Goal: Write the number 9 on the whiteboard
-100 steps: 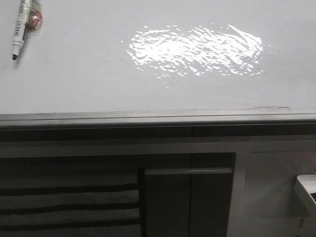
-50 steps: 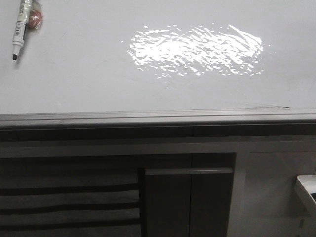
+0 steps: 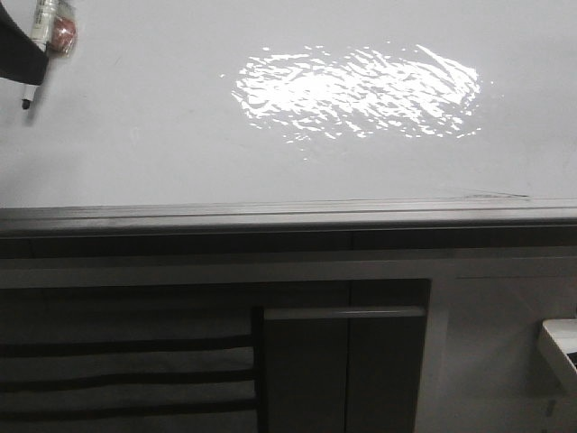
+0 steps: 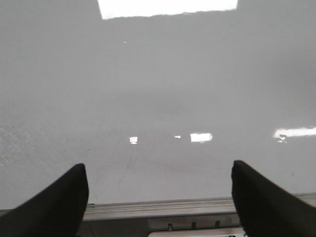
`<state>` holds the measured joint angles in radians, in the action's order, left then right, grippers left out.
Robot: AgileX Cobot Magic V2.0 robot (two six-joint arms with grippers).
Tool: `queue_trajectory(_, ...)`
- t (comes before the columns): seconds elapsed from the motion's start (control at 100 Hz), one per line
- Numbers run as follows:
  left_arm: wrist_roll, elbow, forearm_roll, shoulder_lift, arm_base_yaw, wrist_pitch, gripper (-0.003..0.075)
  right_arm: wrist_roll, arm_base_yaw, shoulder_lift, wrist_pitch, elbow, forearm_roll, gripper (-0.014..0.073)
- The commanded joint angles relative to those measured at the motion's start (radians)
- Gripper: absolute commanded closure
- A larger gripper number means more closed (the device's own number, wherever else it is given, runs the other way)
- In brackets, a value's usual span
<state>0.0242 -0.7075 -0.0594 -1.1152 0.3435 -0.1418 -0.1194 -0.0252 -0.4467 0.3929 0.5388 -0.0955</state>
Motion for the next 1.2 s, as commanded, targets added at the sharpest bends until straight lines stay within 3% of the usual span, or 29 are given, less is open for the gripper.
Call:
queue_trajectory(0.0, -0.001, -0.064, 0.007, -0.042, -0.017, 0.101, 0.0154, 0.014, -0.005, -0.014, -0.080, 0.036, -0.008, 0.0063)
queue_trajectory(0.28, -0.001, -0.113, 0.000, -0.184, -0.017, 0.224, 0.0178, 0.014, -0.005, -0.014, -0.080, 0.036, -0.008, 0.0063)
queue_trajectory(0.61, -0.001, -0.122, -0.002, -0.215, -0.017, 0.246, 0.0510, 0.014, -0.005, -0.014, -0.074, 0.036, -0.008, 0.0063)
queue_trajectory(0.87, -0.001, -0.124, -0.002, -0.214, -0.017, 0.240, 0.0648, 0.014, -0.005, -0.014, -0.087, 0.036, -0.008, 0.0063)
queue_trajectory(1.01, -0.001, -0.146, -0.005, -0.201, -0.017, 0.148, 0.0693, 0.014, -0.005, -0.016, -0.043, 0.054, -0.001, 0.0063)
queue_trajectory(1.19, -0.050, -0.233, -0.083, -0.154, 0.023, -0.218, 0.0734, 0.025, 0.011, -0.092, 0.161, 0.149, 0.030, 0.0063)
